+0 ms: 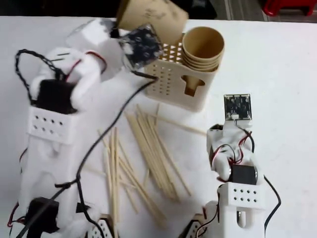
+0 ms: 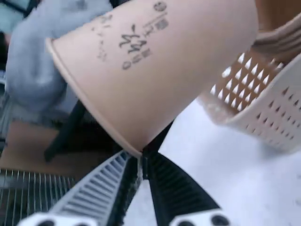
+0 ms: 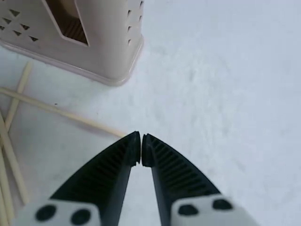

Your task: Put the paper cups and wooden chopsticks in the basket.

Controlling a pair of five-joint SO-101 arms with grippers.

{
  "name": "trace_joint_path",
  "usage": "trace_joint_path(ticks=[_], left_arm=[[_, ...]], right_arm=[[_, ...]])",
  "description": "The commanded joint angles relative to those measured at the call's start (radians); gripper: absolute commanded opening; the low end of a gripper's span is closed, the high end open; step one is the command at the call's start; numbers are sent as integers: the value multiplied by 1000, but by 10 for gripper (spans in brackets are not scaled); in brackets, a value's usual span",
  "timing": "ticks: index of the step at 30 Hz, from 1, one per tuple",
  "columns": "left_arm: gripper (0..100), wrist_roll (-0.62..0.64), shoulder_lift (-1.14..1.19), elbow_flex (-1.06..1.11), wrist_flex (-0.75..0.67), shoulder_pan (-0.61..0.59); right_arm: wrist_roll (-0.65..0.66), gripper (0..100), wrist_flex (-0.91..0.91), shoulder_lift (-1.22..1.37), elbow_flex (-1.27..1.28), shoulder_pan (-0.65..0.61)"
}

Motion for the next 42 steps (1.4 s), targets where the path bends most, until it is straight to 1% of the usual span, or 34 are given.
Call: trace_joint_path(ticks=[1,7,10,19,28,33,42], left_arm=[[23,8,-30,-40,-58,105],[23,3,85,-51,-80,156],[23,2,124,-51,-81,159],[23,0,197,-51,-149,154],[32,0,208,-51,-173,148],[99,3,208,-49,-178,150],[105,3,202,-51,-183,153]], right_arm=[[8,18,-18,-18,-11,5],[8,18,-18,-18,-11,5],[8,18,-18,-18,-11,5],[8,18,-18,-18,-11,5],[8,18,-18,-18,-11,5],[8,18,-18,-18,-11,5],[8,18,-18,-18,-11,5]])
